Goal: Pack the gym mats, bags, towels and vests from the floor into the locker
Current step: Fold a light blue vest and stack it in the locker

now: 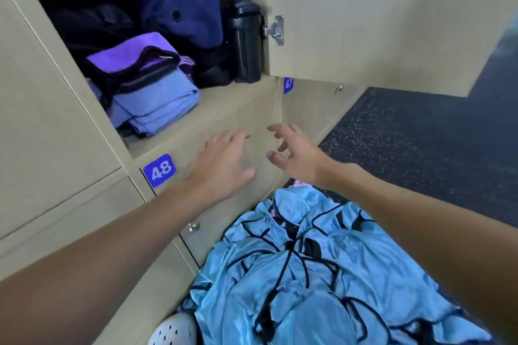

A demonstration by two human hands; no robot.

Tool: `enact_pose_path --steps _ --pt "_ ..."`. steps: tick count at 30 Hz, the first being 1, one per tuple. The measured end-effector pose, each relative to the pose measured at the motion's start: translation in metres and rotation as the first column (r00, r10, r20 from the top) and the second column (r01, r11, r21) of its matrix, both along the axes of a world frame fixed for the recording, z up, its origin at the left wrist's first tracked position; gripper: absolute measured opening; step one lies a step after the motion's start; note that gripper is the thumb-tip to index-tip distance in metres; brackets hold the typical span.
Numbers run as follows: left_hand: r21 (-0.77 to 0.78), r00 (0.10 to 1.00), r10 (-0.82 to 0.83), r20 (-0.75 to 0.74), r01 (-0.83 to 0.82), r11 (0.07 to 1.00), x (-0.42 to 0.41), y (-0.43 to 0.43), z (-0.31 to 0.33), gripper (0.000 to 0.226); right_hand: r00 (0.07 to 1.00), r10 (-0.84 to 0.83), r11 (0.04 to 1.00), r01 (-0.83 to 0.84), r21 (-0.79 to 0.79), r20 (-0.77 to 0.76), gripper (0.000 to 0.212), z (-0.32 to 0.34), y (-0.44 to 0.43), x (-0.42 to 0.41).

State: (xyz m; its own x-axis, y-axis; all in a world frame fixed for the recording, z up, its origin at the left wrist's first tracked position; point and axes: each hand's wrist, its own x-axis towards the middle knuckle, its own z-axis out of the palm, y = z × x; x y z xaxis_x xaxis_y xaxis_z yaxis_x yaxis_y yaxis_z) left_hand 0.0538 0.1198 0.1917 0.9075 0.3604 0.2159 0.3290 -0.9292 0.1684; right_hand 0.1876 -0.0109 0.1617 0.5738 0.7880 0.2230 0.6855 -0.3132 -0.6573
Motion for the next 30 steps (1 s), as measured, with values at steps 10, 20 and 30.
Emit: enact_pose_path --steps 10,20,30 --pt "-0.240 0.899 -0.169 -0.404 0.075 0.968 -0.004 -0.070 -0.178 0.049 0.931 -0.280 0.927 0.198 -0.319 -0.236 0.043 -0.161 -0.117 -0.044" --pt "-0.254 0.861 -0.163 -0.482 0.041 0.966 -0.008 -0.065 -0.265 0.047 0.846 -0.344 0.871 0.125 -0.474 -0.408 0.048 -0.262 -0.128 -0.074" --pt "-0.411 0.971 -0.175 -0.163 0.095 0.907 -0.001 -0.049 -0.233 0.024 0.837 -0.352 0.917 0.219 -0.333 -0.419 0.060 -0.229 -0.099 -0.065"
